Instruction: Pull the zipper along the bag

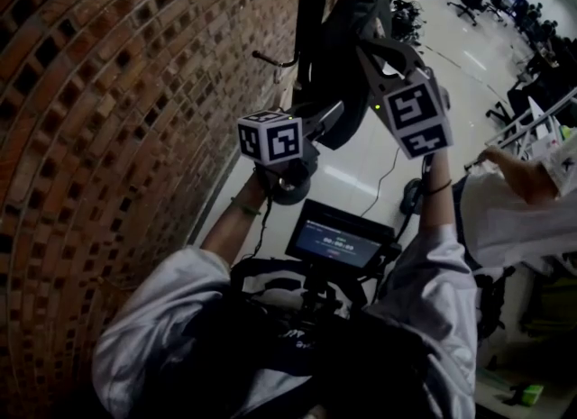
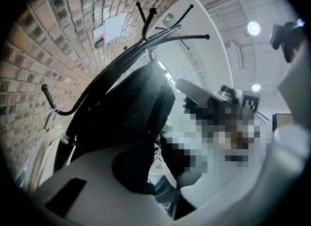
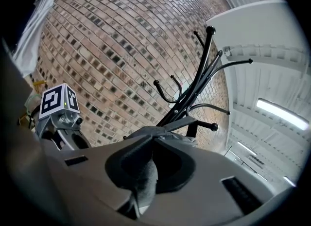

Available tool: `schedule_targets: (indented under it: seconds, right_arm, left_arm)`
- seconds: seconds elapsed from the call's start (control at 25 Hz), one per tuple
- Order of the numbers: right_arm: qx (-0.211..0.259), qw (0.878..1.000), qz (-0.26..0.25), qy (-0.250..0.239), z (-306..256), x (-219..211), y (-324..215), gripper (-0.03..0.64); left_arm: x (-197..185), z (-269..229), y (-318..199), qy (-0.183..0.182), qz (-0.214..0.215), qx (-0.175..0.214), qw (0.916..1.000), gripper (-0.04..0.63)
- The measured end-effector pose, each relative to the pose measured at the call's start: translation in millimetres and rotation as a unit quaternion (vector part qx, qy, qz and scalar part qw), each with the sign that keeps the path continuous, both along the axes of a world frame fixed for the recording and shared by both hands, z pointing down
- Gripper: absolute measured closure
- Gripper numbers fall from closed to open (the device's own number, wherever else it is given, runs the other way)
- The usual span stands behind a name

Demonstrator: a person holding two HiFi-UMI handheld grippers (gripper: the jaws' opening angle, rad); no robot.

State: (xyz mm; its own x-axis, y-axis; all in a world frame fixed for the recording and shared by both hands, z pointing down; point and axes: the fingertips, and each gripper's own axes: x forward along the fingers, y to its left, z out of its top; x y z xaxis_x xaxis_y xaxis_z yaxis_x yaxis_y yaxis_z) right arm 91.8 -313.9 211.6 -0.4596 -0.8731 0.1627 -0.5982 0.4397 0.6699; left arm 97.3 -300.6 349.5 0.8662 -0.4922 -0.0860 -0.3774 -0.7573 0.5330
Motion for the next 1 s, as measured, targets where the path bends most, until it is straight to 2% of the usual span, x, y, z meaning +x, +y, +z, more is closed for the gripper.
schedule_targets:
  seconds: [1.0]
  right_arm:
    - [-0.018, 1.000, -0.022, -0.001, 16, -12, 15, 0.607]
  left_arm:
    - [-10, -43, 0, 0.019, -0.010, 0.032, 0.9993, 0.545]
